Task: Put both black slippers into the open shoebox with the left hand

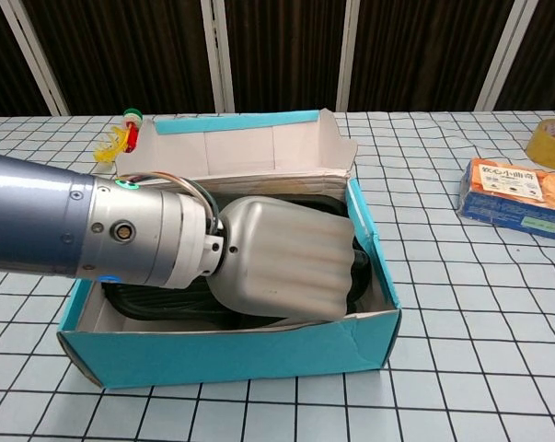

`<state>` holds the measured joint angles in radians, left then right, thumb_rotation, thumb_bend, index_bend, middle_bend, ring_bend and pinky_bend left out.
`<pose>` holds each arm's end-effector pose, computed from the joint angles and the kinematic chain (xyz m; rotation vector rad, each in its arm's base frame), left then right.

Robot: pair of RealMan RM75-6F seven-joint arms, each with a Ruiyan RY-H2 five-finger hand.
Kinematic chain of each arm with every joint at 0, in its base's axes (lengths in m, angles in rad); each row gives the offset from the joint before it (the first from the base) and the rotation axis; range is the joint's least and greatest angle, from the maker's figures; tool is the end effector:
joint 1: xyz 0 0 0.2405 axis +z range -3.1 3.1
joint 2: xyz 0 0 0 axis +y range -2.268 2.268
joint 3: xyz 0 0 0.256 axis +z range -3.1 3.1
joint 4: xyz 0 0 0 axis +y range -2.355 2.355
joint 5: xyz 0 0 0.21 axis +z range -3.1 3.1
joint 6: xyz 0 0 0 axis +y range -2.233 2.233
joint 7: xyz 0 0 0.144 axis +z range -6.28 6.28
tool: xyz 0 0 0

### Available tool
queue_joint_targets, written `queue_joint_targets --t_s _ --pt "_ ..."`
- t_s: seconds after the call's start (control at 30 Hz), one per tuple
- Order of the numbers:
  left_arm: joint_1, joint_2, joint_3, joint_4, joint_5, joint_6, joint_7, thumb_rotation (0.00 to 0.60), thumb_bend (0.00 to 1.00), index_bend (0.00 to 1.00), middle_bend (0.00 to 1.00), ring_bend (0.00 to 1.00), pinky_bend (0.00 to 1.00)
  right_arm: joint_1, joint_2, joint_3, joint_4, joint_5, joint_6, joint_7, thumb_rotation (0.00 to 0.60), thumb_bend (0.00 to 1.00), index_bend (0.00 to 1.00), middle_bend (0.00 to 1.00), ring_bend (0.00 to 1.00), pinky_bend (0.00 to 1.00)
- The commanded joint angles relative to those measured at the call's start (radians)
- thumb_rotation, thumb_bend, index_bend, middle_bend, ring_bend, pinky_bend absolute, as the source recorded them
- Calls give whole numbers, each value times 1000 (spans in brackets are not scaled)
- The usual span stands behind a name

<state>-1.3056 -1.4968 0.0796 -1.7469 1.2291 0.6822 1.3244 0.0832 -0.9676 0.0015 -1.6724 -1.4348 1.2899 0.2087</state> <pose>-0.0088 0.2600 -0.0695 -2.5052 0.8910 -0.5170 -0.3347 -0.1658 0.1758 1.3664 -1.2039 0.7966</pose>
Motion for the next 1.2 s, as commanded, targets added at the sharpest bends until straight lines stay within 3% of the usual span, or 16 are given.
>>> queue_joint_targets --t_s 0.03,0.23,0.53,0.9,1.2 --pt "-7 -1 3 -5 -16 7 15 593 350 283 359 207 435 0 0 0 0 0 0 0 600 220 13 75 95 72" --pt "-20 -6 14 -8 -46 16 42 547 348 235 269 178 435 0 1 0 0 -1 0 2 600 221 14 75 95 72" --pt "-33 -8 29 -19 -81 41 67 537 320 145 175 175 435 -1 1 -1 1 -1 0 7 600 221 14 75 95 72" --pt "-58 19 25 -46 -114 70 90 501 314 113 145 152 435 -2 2 -1 1 -3 0 9 600 221 14 75 95 72" --pt "-75 80 52 -139 -171 114 144 499 314 97 125 127 435 -5 3 -2 3 -6 5 15 600 221 14 75 95 72"
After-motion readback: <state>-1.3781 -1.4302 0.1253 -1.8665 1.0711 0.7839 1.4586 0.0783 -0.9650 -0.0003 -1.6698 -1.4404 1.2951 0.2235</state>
